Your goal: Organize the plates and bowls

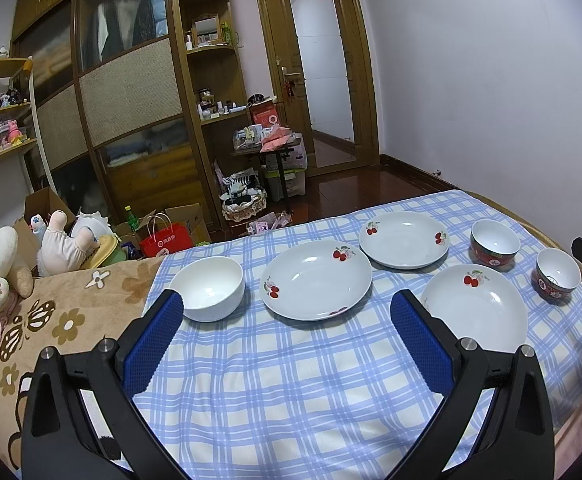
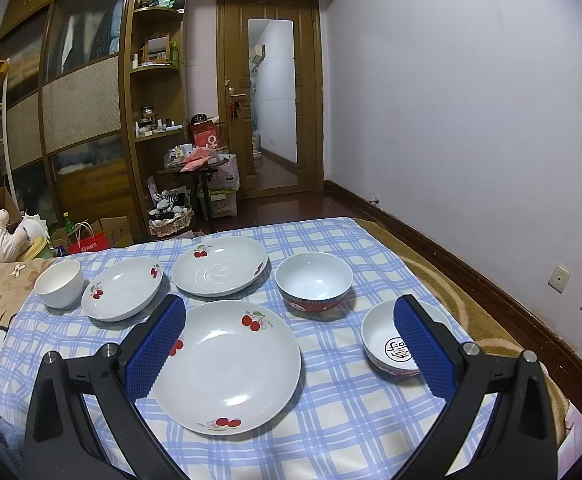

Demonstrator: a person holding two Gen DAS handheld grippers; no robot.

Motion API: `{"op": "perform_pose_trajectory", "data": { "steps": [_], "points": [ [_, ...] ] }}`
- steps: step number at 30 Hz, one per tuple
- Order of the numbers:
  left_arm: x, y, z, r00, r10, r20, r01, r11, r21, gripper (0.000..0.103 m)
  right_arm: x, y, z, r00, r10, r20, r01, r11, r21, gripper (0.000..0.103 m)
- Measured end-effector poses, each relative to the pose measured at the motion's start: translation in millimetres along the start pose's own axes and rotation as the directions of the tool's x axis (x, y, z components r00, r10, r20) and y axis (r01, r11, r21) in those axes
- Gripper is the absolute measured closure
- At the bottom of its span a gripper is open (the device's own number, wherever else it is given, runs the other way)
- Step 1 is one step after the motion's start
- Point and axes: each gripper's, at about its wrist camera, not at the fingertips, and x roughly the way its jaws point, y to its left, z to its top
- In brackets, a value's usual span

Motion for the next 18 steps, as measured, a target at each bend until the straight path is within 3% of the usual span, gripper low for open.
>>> {"op": "perform_pose_trajectory", "data": {
  "steps": [18],
  "points": [
    [0.3, 0.2, 0.2, 1.000, 0.000, -0.001, 0.000, 1.000, 0.001, 0.001, 0.3, -0.2, -0.5, 1.000, 0.000, 0.000, 0.000, 1.000, -0.002, 0.000]
  ]
}}
